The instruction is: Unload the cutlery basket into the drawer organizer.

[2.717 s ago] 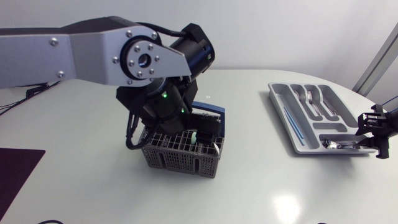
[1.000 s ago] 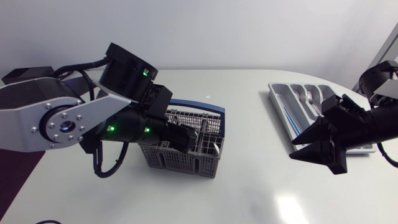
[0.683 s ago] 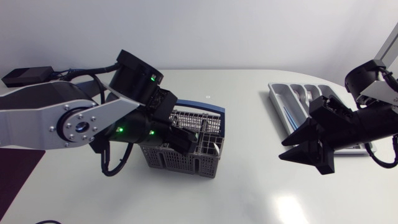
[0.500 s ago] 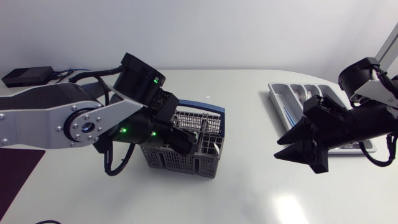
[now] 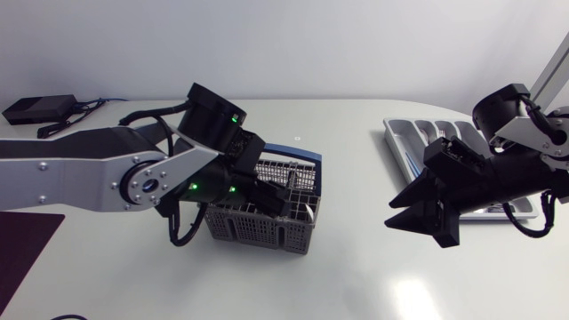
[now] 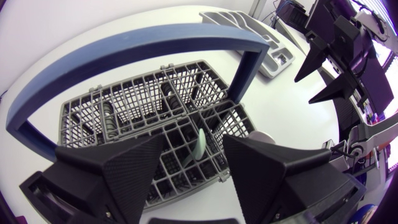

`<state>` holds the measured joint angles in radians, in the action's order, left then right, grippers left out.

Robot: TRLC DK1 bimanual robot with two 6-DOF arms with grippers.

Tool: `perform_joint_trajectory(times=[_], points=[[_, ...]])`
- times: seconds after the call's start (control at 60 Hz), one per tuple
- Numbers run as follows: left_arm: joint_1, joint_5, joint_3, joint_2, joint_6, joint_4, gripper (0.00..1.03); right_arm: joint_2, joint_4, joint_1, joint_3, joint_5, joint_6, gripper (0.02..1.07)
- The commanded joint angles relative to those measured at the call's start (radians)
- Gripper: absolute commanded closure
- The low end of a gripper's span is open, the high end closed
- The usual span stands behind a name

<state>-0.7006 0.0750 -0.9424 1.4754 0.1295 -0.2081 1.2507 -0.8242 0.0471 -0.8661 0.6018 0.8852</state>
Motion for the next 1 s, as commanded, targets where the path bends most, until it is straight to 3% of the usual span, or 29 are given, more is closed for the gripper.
perform_joint_trajectory(times=[0.0,0.1,0.183,0.417,0.5,0.55,0.983], points=[[0.001,0.008,-0.007,0.036,-0.010,0.024,0.40,0.018,0.011,0.008,0.024,0.000,-0.019,0.45],[0.000,0.006,-0.018,0.057,-0.005,0.030,0.40,0.024,0.019,0.008,0.027,0.000,-0.019,0.45],[-0.004,0.006,-0.016,0.060,-0.005,0.044,0.48,0.029,0.022,0.008,0.026,0.000,-0.017,0.45],[-0.002,0.006,-0.009,0.065,0.005,0.059,0.49,0.039,0.034,0.008,0.032,0.000,-0.015,0.45],[-0.004,0.006,-0.002,0.071,0.007,0.087,0.66,0.042,0.034,0.010,0.030,0.000,-0.017,0.45],[-0.004,0.006,0.001,0.072,0.007,0.092,0.70,0.042,0.036,0.010,0.032,0.000,-0.017,0.45],[-0.013,0.002,0.031,0.046,0.025,0.085,0.76,0.042,0.043,0.008,0.047,0.000,-0.014,0.45]])
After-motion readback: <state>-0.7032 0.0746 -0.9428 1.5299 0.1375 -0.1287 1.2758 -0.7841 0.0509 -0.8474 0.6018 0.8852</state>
